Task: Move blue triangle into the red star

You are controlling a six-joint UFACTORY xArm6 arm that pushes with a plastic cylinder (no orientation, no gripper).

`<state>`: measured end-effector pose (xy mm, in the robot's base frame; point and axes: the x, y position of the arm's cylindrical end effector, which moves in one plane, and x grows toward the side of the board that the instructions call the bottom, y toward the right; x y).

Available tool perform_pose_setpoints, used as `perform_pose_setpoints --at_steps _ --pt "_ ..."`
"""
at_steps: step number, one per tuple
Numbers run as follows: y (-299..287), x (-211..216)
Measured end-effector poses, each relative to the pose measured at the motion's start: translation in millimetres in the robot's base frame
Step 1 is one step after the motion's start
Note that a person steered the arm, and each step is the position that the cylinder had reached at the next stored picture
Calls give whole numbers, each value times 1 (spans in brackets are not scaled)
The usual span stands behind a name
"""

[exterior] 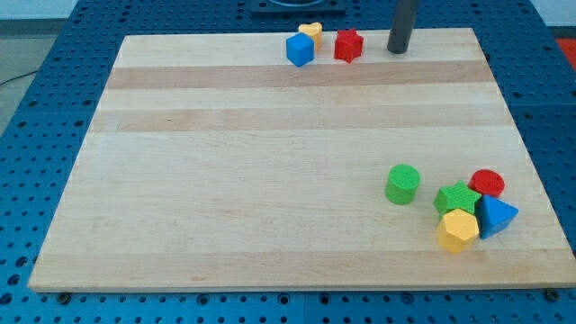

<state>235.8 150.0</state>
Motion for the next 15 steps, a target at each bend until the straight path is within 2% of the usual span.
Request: perform_pose_setpoints --at_steps 2,3,5,6,7,8,9,10,11,12,13,14,15 --pt "-67 0" --pt "-80 0" --pt "-63 16" --pt "-58 74" --pt "-66 150" --pt "-43 155" --pt "45 156" --pt "144 213" --pt "194 252" --pt "192 303" --pt "160 358" --pt "125 365" --pt "85 353"
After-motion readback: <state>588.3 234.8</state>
